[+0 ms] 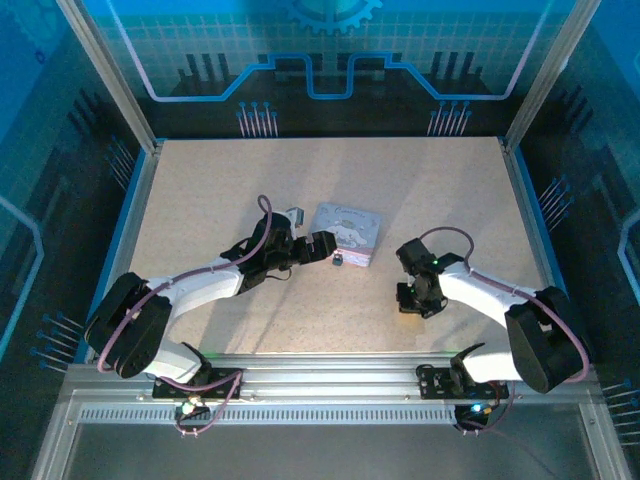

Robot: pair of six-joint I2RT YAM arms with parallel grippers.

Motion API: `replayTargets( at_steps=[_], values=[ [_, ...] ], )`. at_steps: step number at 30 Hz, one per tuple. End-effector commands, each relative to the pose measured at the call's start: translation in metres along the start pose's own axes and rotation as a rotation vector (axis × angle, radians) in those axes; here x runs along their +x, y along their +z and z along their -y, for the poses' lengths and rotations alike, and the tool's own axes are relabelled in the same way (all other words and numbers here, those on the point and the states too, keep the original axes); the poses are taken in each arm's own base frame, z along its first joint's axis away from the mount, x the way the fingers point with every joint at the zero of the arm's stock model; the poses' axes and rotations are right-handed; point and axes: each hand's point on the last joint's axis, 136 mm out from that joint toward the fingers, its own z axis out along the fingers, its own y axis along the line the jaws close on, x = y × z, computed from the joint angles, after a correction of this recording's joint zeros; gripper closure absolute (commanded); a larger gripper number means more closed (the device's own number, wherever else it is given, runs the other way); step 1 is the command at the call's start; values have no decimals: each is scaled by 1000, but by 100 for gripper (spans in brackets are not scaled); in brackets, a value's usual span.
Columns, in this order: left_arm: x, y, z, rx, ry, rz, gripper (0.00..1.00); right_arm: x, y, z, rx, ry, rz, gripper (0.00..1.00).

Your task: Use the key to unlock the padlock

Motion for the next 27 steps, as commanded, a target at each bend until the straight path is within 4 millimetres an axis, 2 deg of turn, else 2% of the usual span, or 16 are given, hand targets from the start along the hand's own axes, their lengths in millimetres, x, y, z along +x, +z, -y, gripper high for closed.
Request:
replayTargets(
  at_steps=[1,3,8,14,22,27],
  values=[
    [-9,-5,12,21,14,22,1,-2,3,1,8,-8,-4,93],
    [-10,-6,12,18,17,24,1,-3,3,0,3,-12,-3,99],
    [-10,-10,12,13,16,28,1,-7,-3,3,20,-29,19,100],
    [-9,-15,14,33,-34,28,1,-26,-30,1,11,-103,144,100],
    [-14,-21,38,130,-98,17,1,-59,-86,-35,-141,-277,422,100],
    [-19,-25,62,239,-112,10,3,-73,-131,-69,-299,-426,641,100]
  ],
)
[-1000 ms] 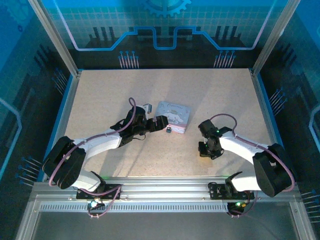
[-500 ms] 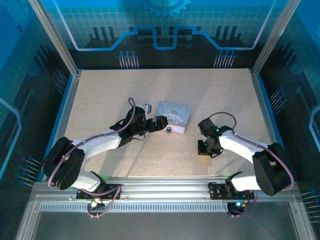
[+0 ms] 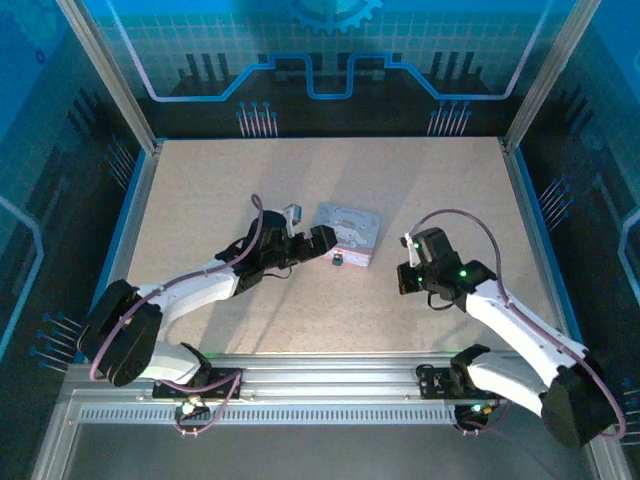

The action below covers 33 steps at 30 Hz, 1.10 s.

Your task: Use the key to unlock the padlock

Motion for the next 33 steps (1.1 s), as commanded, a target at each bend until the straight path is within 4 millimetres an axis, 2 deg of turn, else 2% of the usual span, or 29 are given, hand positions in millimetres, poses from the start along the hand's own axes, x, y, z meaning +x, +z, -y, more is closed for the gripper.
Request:
replayTargets(
  at_steps=[1,6,12,21,33],
  values=[
    [-10,-8,41,149,-1,5,5,-40,-21,-33,-143,-139,198,100],
    [-9,-5,62,255,4,-18,18,-62,-40,-61,-282,-220,352,100],
    [-1,5,83,351,5,-59,28,-64,-45,-82,-380,-257,375,100],
    [12,17,101,375,52,-103,31,-58,-39,-89,-397,-269,337,100],
    [21,26,111,401,70,-136,55,-62,-34,-97,-413,-275,325,100]
  ],
)
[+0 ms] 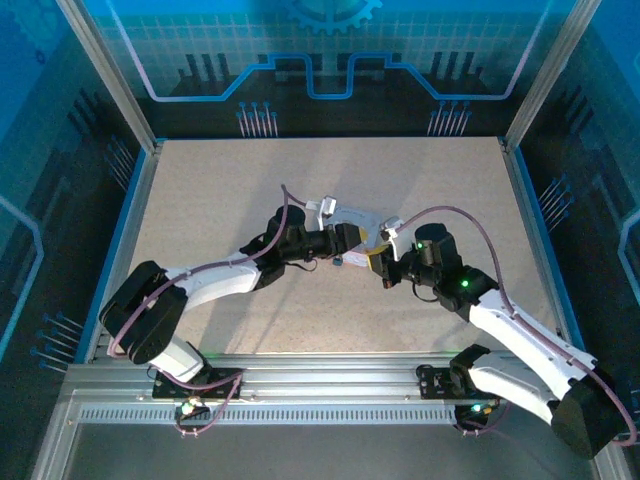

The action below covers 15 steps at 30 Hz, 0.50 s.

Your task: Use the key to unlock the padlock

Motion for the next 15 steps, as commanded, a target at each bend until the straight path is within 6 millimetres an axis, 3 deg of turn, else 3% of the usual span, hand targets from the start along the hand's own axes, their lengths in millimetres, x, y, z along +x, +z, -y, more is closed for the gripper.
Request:
replayTargets(
  at_steps=[1,10,15],
  values=[
    [-2,5,17,50,42,-11,57,-13,1,-10,-34,-26,37,100],
    [0,7,17,51,47,-26,75,-17,1,-10,-32,-15,55,100],
    [-1,7,20,56,56,-27,89,-18,1,-11,-39,-5,61,100]
  ],
)
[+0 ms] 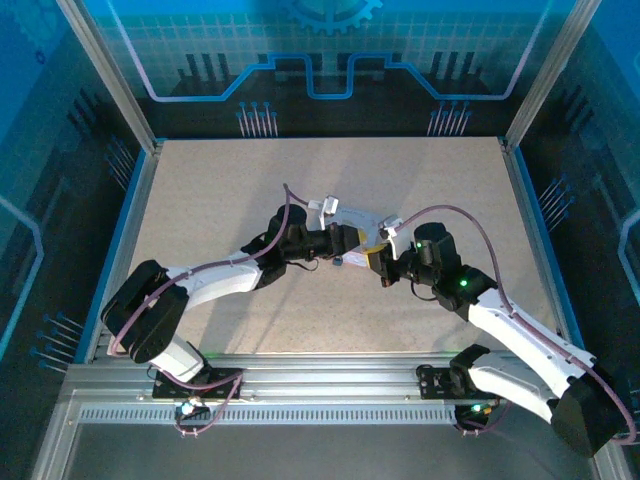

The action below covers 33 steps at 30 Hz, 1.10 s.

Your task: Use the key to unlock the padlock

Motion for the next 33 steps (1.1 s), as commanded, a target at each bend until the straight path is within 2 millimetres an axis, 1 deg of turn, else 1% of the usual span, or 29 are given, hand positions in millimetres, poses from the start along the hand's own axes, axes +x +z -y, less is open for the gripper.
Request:
replayTargets(
  at_steps=[1,3,4,9,12,15,18,23,33],
  values=[
    [-2,4,15,40,48,-12,92,-13,-1,-10,-35,-1,40,100],
    [-2,3,16,39,59,-9,100,-13,-1,-11,-42,4,42,100],
    [-3,2,16,35,65,-7,100,-13,-1,-10,-43,10,40,98],
    [-8,-7,21,4,130,22,100,-14,-10,-12,-112,73,55,76],
    [-13,-14,26,-15,180,54,100,-21,-22,-9,-204,163,107,64],
    [-17,-18,31,-14,213,74,100,-32,-34,-10,-318,240,164,56],
    [-17,-21,34,-5,225,81,100,-41,-40,-19,-409,264,191,48],
    [-19,-22,38,6,229,90,100,-51,-40,-28,-480,292,210,42],
    [-18,-23,38,17,219,96,100,-44,-13,-34,-483,327,152,44]
  ],
)
